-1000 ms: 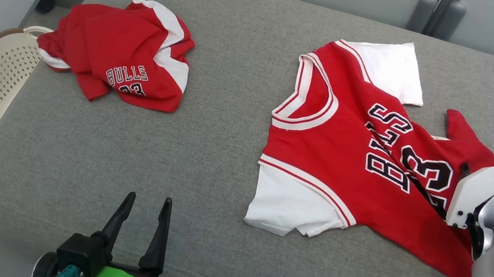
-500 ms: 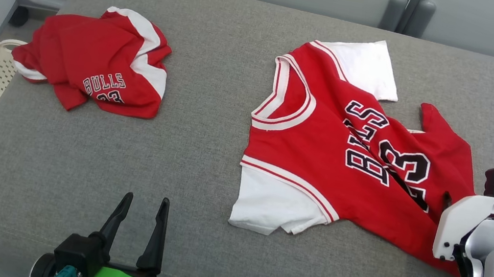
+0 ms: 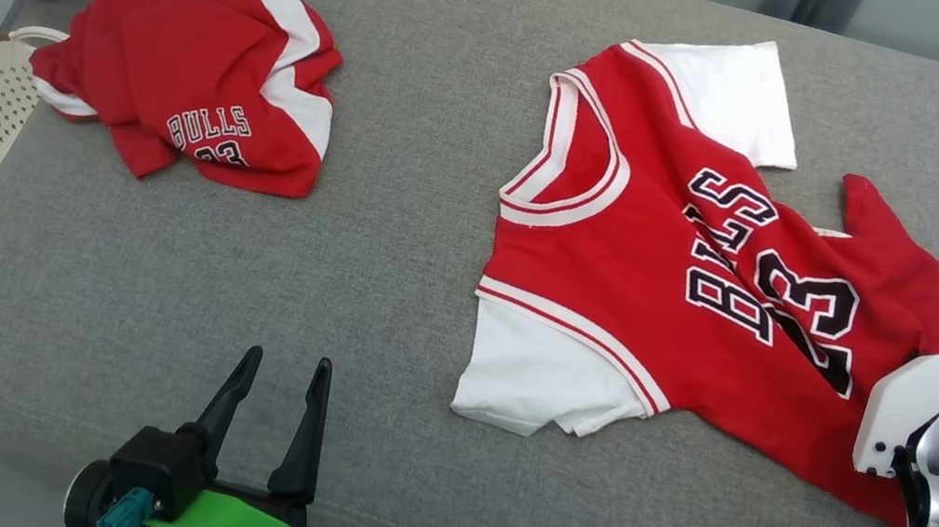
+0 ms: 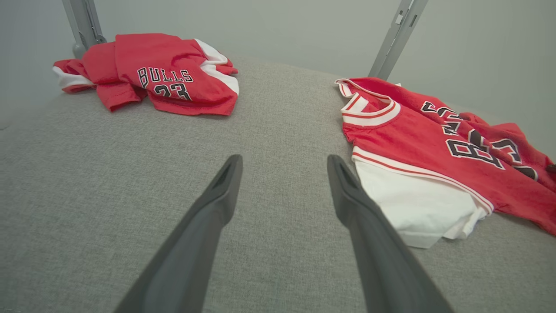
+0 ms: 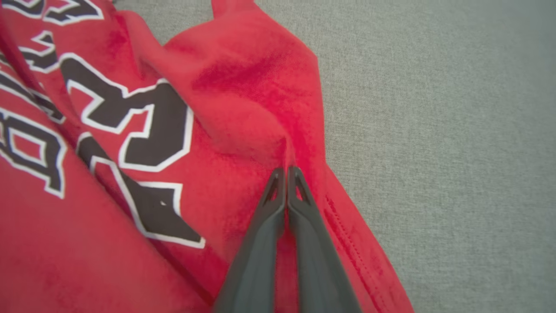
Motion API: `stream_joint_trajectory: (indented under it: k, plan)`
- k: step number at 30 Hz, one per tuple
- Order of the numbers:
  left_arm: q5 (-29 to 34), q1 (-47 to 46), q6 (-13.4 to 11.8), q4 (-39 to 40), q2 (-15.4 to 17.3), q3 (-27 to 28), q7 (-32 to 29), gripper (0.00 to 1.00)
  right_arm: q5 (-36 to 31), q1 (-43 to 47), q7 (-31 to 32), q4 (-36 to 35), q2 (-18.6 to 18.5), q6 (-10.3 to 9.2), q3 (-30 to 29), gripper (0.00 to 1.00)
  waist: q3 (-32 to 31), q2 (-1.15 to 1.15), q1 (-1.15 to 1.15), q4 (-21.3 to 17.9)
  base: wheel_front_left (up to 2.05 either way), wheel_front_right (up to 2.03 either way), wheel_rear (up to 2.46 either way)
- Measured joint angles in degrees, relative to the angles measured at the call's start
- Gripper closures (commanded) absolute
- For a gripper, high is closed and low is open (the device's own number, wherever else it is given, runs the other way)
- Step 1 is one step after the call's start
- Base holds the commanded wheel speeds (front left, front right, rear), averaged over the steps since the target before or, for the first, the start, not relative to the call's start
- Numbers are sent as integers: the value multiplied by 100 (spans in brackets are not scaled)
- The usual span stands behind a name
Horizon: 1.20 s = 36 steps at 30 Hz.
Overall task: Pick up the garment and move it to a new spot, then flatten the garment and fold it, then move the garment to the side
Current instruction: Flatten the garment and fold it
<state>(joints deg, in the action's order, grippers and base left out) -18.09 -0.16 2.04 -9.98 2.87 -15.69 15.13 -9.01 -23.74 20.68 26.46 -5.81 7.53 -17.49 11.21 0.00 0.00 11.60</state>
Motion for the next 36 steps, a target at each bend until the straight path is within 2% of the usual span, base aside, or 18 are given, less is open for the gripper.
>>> stream_joint_trajectory:
  k: [12,27,28,29,30,36]
  plan:
    - [9,-52,23,0,0,21,0,0,-245,-704,-300,525,-115,0,-319,100,166,0,0,151,0,0,0]
    - [24,-112,23,-27,0,-74,0,0,-859,-1722,-790,1617,-80,0,-1047,100,231,0,0,349,0,0,0]
    - [24,-112,23,-27,0,-74,0,0,-899,-1770,-871,1678,-59,0,-1095,96,228,0,0,359,0,0,0]
    - [24,-112,23,-29,0,-77,0,0,-944,-1814,-949,1735,-41,0,-1125,11,223,0,0,367,0,0,0]
    - [24,-112,22,-31,0,-80,0,0,-975,-1859,-1004,1806,-19,0,-1169,0,212,0,0,373,0,0,0]
    - [32,-100,-26,-64,0,-13,0,0,-1026,-1883,-1465,2132,48,0,-1256,0,43,0,0,348,0,0,0]
